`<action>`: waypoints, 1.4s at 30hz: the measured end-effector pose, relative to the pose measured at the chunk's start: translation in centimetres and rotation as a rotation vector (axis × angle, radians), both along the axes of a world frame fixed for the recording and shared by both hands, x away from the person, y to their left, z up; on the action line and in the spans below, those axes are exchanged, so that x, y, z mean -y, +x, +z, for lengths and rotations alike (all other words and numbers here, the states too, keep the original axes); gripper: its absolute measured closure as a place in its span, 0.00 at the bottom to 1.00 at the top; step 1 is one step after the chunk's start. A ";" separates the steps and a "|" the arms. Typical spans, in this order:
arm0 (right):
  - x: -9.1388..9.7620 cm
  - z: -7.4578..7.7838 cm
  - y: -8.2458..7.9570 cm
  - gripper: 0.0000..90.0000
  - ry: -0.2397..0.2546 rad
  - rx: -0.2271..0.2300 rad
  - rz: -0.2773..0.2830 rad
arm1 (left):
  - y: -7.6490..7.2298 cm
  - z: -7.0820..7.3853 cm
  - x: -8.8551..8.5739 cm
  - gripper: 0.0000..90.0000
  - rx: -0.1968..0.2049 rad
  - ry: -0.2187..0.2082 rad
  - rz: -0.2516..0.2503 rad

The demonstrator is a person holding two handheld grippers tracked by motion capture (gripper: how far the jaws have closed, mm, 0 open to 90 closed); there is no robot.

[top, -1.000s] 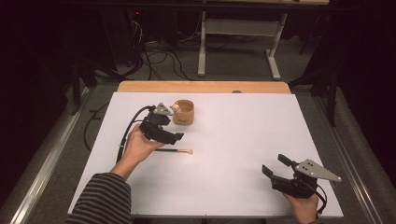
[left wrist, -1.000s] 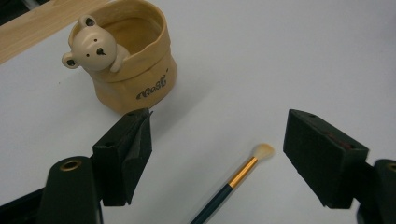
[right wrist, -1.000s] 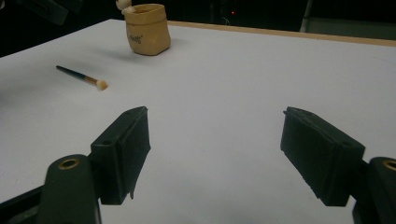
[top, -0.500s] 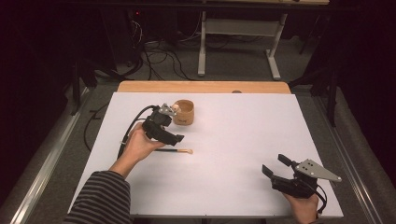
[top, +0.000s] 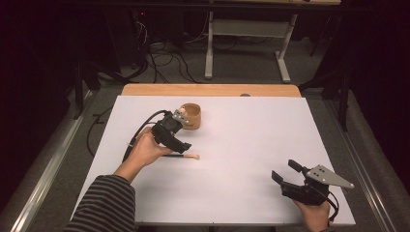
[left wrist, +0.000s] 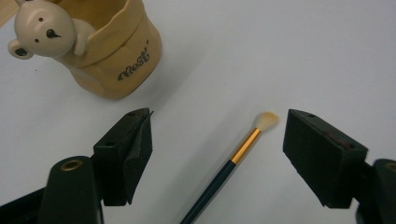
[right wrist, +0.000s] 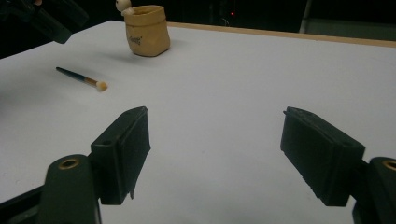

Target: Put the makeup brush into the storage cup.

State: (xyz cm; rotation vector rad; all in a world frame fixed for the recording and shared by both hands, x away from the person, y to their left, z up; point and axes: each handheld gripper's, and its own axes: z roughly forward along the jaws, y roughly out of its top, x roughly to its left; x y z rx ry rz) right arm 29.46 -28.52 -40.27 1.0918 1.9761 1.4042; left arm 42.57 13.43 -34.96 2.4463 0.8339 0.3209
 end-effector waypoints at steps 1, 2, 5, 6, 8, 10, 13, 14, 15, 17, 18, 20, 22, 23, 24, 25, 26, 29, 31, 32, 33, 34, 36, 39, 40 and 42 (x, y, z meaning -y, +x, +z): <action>0.0 0.0 0.0 0.28 0.001 -0.002 -0.002 | 0.0 -0.1 0.1 0.27 -0.004 0.007 -0.002; 0.0 0.0 0.0 0.28 0.004 -0.005 -0.003 | 0.1 -0.2 0.1 0.27 -0.013 0.015 -0.006; 0.0 0.0 0.0 0.28 0.001 -0.003 -0.001 | 0.1 -0.5 0.2 0.25 -0.017 0.042 -0.010; -0.1 0.0 0.0 0.28 0.001 -0.002 -0.001 | 0.1 -0.5 0.2 0.25 -0.019 0.043 -0.011; -0.1 0.0 0.0 0.28 0.002 -0.004 0.000 | 0.1 -0.6 0.2 0.25 -0.020 0.048 -0.013; -0.1 0.0 0.0 0.28 0.002 -0.004 -0.002 | 0.2 -0.6 0.2 0.25 -0.024 0.069 -0.021; -0.1 0.0 0.0 0.28 0.001 -0.003 -0.001 | 0.2 -0.8 0.3 0.25 -0.031 0.093 -0.031; -0.1 0.0 0.0 0.28 0.001 -0.004 -0.001 | 0.2 -0.9 0.4 0.25 -0.038 0.100 -0.033; -0.1 0.0 0.0 0.28 0.001 -0.004 -0.001 | 0.3 -1.0 0.4 0.26 -0.041 0.114 -0.040; -0.1 0.0 0.0 0.28 0.001 -0.004 -0.001 | 0.3 -1.3 0.5 0.26 -0.049 0.140 -0.044; -0.1 0.0 0.0 0.28 0.000 -0.004 -0.001 | 0.4 -1.4 0.5 0.26 -0.056 0.148 -0.047; 0.0 0.0 0.0 0.28 0.002 -0.005 -0.003 | 0.4 -1.6 0.6 0.26 -0.063 0.162 -0.049; 0.0 0.0 0.0 0.29 0.001 -0.003 -0.009 | 0.5 -1.8 0.7 0.26 -0.062 0.173 -0.048; 0.0 0.0 0.0 0.28 0.003 -0.003 -0.008 | 0.5 -1.8 0.7 0.26 -0.065 0.175 -0.049; 0.0 0.0 0.0 0.29 0.004 -0.005 -0.009 | 0.5 -1.9 0.7 0.27 -0.067 0.177 -0.050; 0.0 0.0 0.0 0.28 0.001 -0.003 -0.008 | 0.5 -1.9 0.8 0.27 -0.070 0.179 -0.053; 0.0 0.0 0.0 0.29 0.000 -0.002 -0.008 | 0.5 -2.0 0.8 0.28 -0.075 0.182 -0.056; 0.0 0.0 0.0 0.28 0.001 -0.005 -0.007 | 0.6 -2.4 1.0 0.29 -0.089 0.199 -0.063; 0.0 0.0 0.0 0.29 0.000 -0.003 -0.007 | 0.6 -2.6 1.1 0.29 -0.097 0.211 -0.064; 0.0 0.0 0.0 0.28 0.001 -0.003 -0.007 | 0.6 -2.7 1.1 0.30 -0.101 0.215 -0.064; 0.0 0.0 0.0 0.28 0.000 -0.003 -0.006 | 0.7 -2.8 1.2 0.30 -0.103 0.218 -0.065; 0.0 0.0 0.0 0.29 0.000 -0.002 -0.005 | 0.7 -2.9 1.2 0.31 -0.106 0.218 -0.064; 0.0 0.0 0.0 0.29 0.000 -0.003 -0.006 | 0.8 -3.0 1.3 0.31 -0.112 0.224 -0.061; 0.0 0.0 0.0 0.29 0.000 -0.003 -0.005 | 0.9 -3.3 1.3 0.32 -0.121 0.233 -0.067; 0.0 0.0 0.0 0.28 0.001 -0.004 -0.006 | 0.9 -3.3 1.4 0.32 -0.126 0.235 -0.067; 0.0 0.0 0.0 0.29 0.001 -0.004 -0.005 | 1.0 -3.5 1.4 0.33 -0.130 0.243 -0.069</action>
